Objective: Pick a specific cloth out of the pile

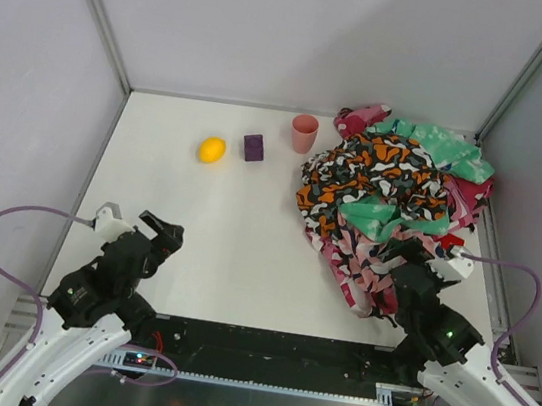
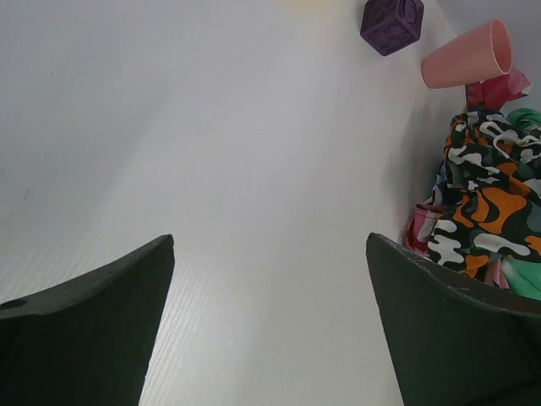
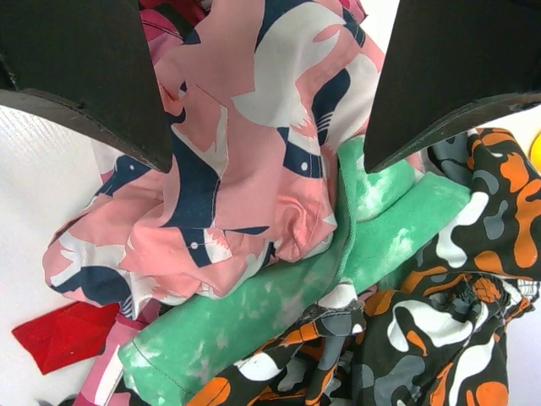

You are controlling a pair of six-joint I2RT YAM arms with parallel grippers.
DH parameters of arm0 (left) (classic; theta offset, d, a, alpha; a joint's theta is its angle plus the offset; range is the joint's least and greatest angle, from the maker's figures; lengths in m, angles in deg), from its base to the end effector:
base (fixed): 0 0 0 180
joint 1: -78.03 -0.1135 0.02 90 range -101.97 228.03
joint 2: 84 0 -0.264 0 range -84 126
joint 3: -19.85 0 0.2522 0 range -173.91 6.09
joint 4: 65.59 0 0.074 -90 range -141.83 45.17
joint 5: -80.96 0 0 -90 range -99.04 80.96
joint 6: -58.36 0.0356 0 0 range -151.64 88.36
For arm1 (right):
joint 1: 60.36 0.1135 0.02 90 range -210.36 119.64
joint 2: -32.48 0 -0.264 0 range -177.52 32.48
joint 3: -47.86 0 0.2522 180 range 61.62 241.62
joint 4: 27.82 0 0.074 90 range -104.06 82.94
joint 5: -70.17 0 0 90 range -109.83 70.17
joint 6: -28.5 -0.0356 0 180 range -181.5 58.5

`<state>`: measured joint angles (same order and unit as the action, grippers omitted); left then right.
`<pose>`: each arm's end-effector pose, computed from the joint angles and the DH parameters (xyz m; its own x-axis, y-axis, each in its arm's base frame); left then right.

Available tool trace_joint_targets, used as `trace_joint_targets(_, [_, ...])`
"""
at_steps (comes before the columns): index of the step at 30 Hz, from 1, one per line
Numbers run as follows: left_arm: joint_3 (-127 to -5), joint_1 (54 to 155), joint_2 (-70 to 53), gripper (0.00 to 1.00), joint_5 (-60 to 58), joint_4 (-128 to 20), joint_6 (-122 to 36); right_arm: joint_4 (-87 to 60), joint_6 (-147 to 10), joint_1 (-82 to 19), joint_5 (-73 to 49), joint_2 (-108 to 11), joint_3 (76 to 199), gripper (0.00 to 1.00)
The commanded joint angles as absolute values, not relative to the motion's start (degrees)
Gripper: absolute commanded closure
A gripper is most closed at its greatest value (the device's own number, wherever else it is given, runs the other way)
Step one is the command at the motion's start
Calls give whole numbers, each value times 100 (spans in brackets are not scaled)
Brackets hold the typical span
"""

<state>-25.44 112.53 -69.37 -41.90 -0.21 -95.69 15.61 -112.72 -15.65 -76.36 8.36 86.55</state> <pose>0.0661 -0.0220 0.2496 -0.3027 -0.7084 -0.6376 -0.3747 0.7035 -0.6038 0.0956 0.0529 0.2396 -0.1126 0.4935 -0.8624 0.3496 0.8321 0.4306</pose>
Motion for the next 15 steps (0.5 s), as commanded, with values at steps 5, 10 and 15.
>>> trace_joint_targets(5, [-2766,11248,-6896,0,-4440,-4,-9764,264,-9225,-1591,-6626,1313,8884,1])
trace_joint_targets(10, [-2770,11244,-6756,0,-4353,-6,-9710,-1123,-7750,-1596,-5015,1126,8918,1])
trace_joint_targets(15, [-2680,11247,-6712,0,-4265,-9,-9712,-575,-6798,-1243,-4541,-1330,10338,1])
